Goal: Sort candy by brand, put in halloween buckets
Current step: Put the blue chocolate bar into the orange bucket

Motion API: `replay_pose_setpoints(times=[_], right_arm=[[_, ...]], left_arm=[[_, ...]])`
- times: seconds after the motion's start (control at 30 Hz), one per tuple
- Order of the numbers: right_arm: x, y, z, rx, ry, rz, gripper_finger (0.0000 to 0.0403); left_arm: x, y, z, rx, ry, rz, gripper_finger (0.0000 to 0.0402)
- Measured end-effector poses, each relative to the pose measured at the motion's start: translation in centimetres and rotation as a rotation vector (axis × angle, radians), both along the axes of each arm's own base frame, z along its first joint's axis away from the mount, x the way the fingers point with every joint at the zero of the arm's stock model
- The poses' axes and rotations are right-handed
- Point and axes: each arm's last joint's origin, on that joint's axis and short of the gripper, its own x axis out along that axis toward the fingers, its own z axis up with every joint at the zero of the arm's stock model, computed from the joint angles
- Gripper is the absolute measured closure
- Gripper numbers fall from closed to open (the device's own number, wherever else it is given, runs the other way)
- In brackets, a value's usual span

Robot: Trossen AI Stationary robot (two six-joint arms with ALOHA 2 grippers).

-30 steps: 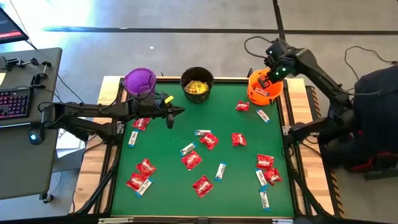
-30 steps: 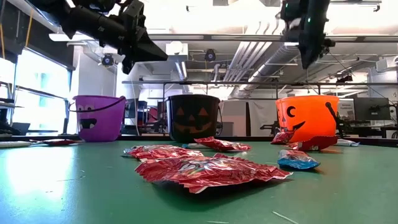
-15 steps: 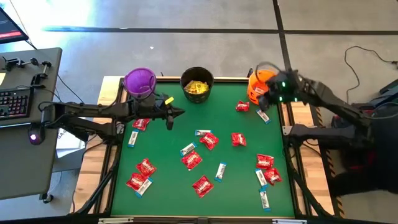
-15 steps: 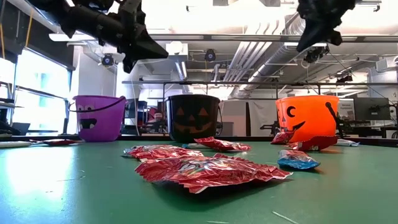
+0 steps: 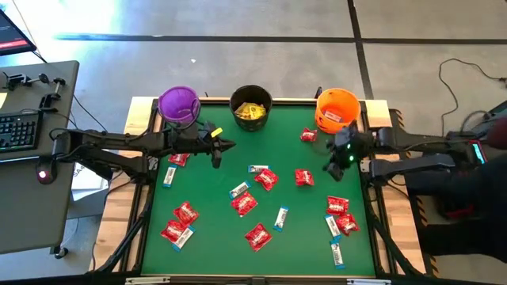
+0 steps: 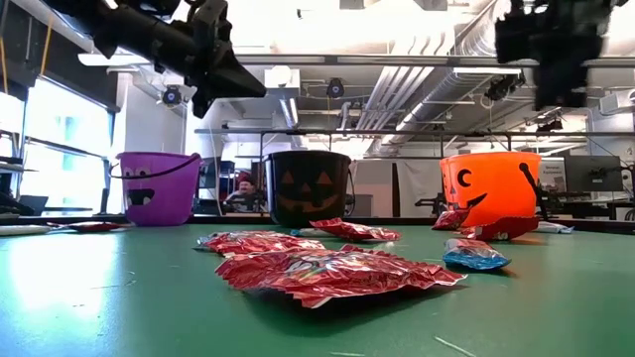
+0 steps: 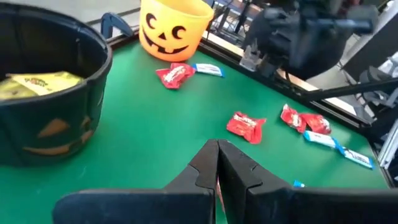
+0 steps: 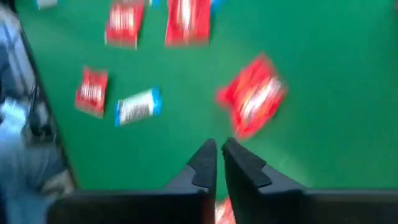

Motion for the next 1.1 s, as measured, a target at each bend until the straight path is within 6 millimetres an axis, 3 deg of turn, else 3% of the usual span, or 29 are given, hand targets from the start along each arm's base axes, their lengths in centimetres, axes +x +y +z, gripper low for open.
replay_pose_setpoints(times=[0.23, 0.43, 0.8, 1.1], right_arm=[[0.9, 5.1, -1.5, 0.182, 0.197, -0.064, 0.0285], [2.0, 8.8, -3.4, 0.166, 0.311, -0.186, 0.0225], [4.2, 12.9, -7.5, 0.184, 0.459, -0.277, 0.0200], [4.7, 14.2, -10.9, 0.120, 0.604, -0.377, 0.0182]], left_arm=[[0.0, 0.1, 0.0, -0.003, 0.002, 0.033, 0.0401], [-0.1, 0.1, -0.1, 0.105, 0.041, -0.016, 0.0401], [-0.1, 0.0, -0.2, 0.074, 0.037, -0.026, 0.0401], [-0.1, 0.0, -0.2, 0.069, 0.042, -0.036, 0.0401]])
